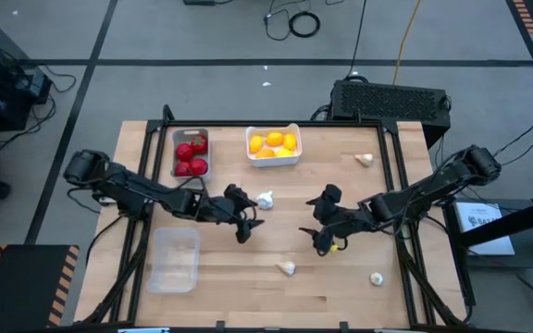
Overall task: Sort produce into baskets
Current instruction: Put the garlic into the transparent bin
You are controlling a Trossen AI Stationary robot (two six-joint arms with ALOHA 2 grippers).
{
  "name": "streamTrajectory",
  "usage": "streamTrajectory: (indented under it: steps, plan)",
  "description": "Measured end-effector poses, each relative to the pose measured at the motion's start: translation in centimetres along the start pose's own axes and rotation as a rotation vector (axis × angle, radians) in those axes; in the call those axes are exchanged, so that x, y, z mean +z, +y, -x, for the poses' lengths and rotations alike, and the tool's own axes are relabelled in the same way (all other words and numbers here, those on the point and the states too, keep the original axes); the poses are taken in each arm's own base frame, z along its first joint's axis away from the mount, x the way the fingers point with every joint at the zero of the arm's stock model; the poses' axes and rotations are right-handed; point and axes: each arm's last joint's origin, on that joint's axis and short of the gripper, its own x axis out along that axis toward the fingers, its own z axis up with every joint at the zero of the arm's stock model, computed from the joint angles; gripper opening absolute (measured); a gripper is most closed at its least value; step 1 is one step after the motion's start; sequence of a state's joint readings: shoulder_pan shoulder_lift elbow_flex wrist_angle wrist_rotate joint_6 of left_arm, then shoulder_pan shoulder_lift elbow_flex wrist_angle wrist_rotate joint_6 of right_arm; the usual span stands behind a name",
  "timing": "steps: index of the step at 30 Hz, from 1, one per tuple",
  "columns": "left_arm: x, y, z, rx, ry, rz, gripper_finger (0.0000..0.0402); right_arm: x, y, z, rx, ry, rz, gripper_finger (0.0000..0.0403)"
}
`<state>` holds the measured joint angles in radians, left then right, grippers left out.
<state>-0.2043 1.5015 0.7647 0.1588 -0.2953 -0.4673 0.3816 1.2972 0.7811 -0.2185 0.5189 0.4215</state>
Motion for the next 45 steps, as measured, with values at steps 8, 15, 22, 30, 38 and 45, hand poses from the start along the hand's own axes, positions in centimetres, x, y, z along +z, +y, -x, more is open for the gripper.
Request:
streamTrajectory:
  steps: [8,15,22,30,38,45]
  plan:
    - [-0.3,0.6,-2.0,0.063,0.006,0.055,0.0306,-0.8,0.5,0.3,0.071,0.079,-0.023,0.0375]
    - [1.1,1.2,-4.7,0.125,0.003,0.068,0.0306,-1.2,0.7,0.5,0.069,0.104,-0.049,0.0375]
    - [2.4,2.6,-6.0,0.249,0.048,0.003,0.0306,-1.2,0.7,0.5,0.065,0.104,-0.053,0.0375]
    - [1.9,3.2,-5.8,0.333,0.086,0.003,0.0306,-1.2,0.7,0.5,0.061,0.104,-0.069,0.0375]
    - [1.7,3.3,-5.8,0.341,0.105,-0.001,0.0306,-1.2,0.7,0.5,0.059,0.103,-0.105,0.0375]
    - [0.6,3.5,-6.9,0.348,0.14,-0.011,0.0306,-1.1,0.7,0.5,0.053,0.098,-0.1,0.0375]
